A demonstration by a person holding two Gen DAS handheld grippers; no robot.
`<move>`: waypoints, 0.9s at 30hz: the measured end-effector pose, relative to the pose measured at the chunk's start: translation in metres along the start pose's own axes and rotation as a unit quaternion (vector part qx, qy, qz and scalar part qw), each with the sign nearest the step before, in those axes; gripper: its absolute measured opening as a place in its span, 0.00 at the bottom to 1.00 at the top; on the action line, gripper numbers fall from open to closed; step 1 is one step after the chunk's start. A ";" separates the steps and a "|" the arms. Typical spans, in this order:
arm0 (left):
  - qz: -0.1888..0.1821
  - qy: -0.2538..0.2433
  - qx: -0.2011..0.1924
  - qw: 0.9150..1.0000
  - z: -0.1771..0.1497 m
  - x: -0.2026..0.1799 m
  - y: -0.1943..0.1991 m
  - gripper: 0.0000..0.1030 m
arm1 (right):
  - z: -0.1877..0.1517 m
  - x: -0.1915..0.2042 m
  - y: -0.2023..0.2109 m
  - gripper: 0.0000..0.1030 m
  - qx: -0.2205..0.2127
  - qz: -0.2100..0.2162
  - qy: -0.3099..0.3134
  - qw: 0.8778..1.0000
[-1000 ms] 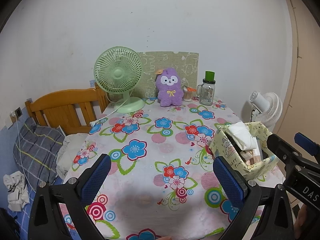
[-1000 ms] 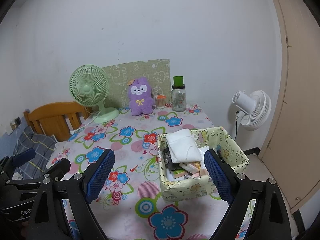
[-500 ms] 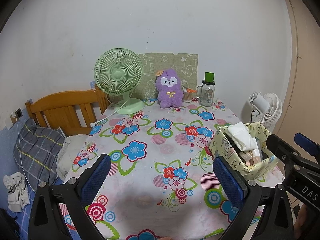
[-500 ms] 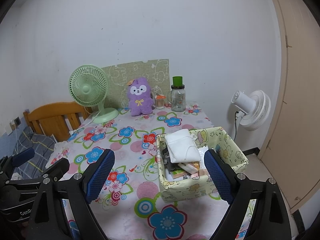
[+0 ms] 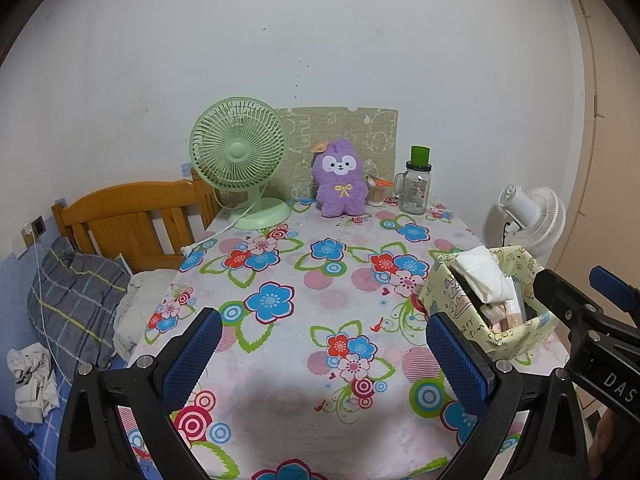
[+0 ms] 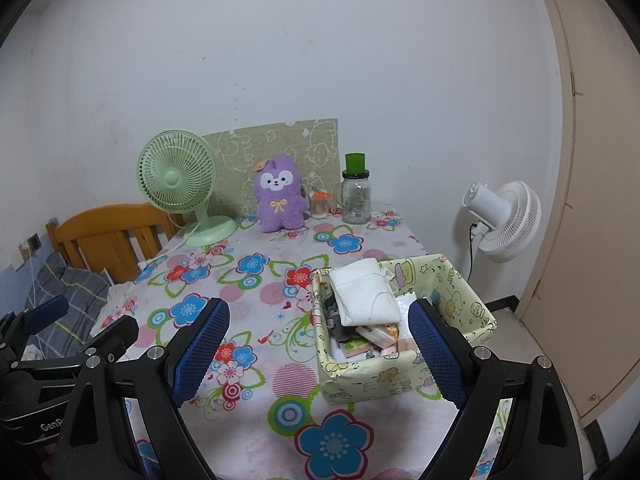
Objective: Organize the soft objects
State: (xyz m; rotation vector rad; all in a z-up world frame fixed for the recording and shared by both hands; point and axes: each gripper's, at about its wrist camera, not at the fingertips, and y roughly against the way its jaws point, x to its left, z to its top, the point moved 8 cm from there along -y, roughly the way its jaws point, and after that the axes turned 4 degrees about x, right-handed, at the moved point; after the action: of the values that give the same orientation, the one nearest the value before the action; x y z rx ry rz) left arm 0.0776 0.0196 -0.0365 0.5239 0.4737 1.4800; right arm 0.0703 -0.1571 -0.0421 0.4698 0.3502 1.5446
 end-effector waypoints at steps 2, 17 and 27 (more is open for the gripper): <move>-0.002 0.000 -0.001 1.000 0.000 -0.001 0.000 1.00 | 0.000 0.000 0.000 0.90 0.000 -0.003 0.002 1.000; -0.003 -0.002 -0.002 1.000 0.000 -0.002 0.001 1.00 | 0.001 0.001 0.000 0.90 -0.001 -0.004 0.000 1.000; -0.002 -0.003 -0.001 1.000 0.000 -0.002 0.000 1.00 | 0.001 0.000 -0.001 0.90 0.000 -0.004 0.000 1.000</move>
State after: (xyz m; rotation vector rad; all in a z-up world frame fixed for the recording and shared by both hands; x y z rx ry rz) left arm 0.0772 0.0179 -0.0363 0.5251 0.4671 1.4741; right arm 0.0720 -0.1570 -0.0418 0.4687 0.3516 1.5368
